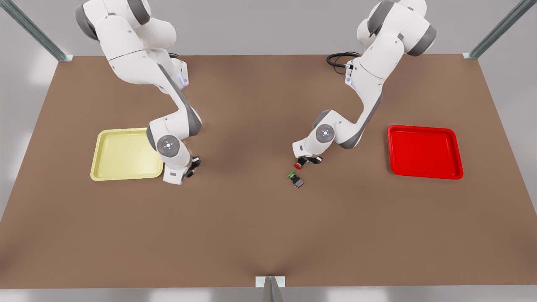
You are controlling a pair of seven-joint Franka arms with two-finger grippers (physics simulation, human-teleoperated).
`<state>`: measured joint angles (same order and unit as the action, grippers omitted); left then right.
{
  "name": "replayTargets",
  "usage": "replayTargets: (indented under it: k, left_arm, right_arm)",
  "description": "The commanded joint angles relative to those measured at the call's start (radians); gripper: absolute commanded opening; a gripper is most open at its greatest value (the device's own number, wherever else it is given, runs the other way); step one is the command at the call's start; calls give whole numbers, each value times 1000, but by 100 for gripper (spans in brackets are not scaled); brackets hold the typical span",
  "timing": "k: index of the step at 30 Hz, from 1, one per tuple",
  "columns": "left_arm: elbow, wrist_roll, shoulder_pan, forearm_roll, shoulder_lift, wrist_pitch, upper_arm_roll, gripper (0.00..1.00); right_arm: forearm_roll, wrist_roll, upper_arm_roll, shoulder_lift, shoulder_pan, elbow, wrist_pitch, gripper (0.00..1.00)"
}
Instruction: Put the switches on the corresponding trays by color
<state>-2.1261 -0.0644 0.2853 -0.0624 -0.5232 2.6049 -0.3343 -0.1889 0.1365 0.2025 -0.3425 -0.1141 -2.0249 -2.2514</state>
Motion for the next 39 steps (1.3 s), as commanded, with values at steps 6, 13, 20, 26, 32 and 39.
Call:
replayTargets:
  k: [6,13,20,26,32,39]
  left_arm:
    - [2,-2,-2,0,8,-5,0,52]
    - [0,38,-5,0,129,-173,27,53]
    - [0,425,-5,7,276,-345,288,54]
    - [-2,931,-6,16,288,-370,613,54]
    - [-31,1239,-17,18,272,-371,845,54]
    - [-44,1344,-86,19,167,-370,860,100]
  right_arm:
    - [-37,55,0,71,117,-133,1,50]
    - [-156,94,-67,100,206,-253,-5,51]
    - [-196,112,-123,10,208,-290,-56,91]
    - [-199,196,-126,85,215,-244,42,100]
    - [-81,199,-57,220,192,1,196,100]
    - [95,-63,-75,203,194,456,558,100]
